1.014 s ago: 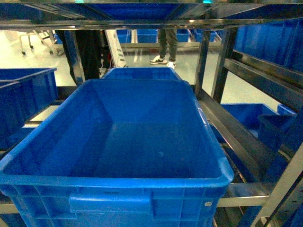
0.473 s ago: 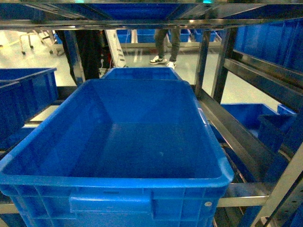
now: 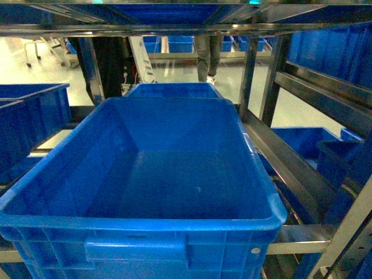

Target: Pick red block from blue box to shelf

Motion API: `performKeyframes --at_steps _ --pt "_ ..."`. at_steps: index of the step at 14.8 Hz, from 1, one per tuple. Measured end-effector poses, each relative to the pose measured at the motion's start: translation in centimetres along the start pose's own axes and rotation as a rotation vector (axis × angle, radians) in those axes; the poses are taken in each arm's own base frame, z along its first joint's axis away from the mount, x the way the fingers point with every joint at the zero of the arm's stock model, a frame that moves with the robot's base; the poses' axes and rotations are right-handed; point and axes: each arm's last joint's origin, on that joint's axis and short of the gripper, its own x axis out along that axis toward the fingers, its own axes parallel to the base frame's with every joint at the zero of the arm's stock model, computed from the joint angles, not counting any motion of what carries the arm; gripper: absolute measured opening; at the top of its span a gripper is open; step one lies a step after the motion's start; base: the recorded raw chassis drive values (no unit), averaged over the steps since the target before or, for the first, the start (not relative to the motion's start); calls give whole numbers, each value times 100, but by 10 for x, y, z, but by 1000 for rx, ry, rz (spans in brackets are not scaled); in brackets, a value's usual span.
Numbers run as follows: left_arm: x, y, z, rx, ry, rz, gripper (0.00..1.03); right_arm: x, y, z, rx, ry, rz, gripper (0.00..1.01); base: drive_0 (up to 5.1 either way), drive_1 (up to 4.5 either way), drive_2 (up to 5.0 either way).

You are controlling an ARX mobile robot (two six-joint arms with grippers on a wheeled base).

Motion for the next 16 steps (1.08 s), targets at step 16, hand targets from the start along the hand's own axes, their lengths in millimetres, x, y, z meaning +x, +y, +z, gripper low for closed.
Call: performKeyframes --at_steps 16 --pt "0 0 0 0 0 0 98 0 0 0 0 0 0 28 0 0 0"
